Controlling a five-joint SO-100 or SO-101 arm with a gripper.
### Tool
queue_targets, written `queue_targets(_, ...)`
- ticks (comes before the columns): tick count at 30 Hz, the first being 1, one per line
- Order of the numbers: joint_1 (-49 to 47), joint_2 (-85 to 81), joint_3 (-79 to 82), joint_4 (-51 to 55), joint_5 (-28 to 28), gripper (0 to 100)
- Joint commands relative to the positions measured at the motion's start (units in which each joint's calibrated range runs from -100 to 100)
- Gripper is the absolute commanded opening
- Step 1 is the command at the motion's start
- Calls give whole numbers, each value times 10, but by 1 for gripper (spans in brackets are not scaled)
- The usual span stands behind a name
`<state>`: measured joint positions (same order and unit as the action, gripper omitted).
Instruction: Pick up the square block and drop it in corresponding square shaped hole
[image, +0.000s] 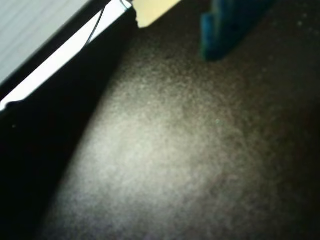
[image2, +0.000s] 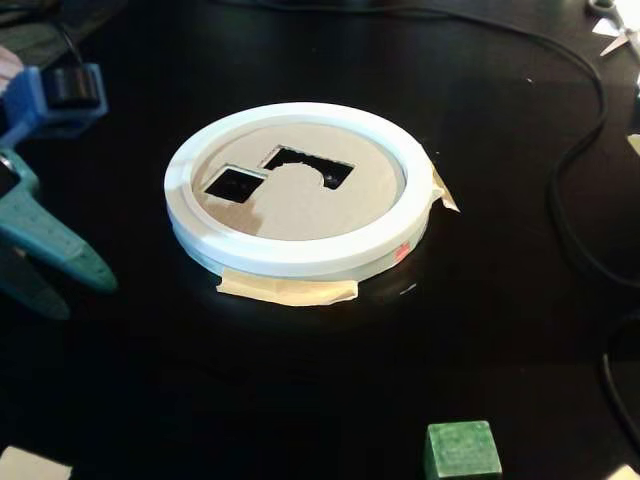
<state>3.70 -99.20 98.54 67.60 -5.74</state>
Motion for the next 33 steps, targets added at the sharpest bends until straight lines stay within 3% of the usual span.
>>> queue_targets(1, 7, -8, 1, -19, 0, 82)
queue_targets(33, 7, -8, -7, -19, 0, 83)
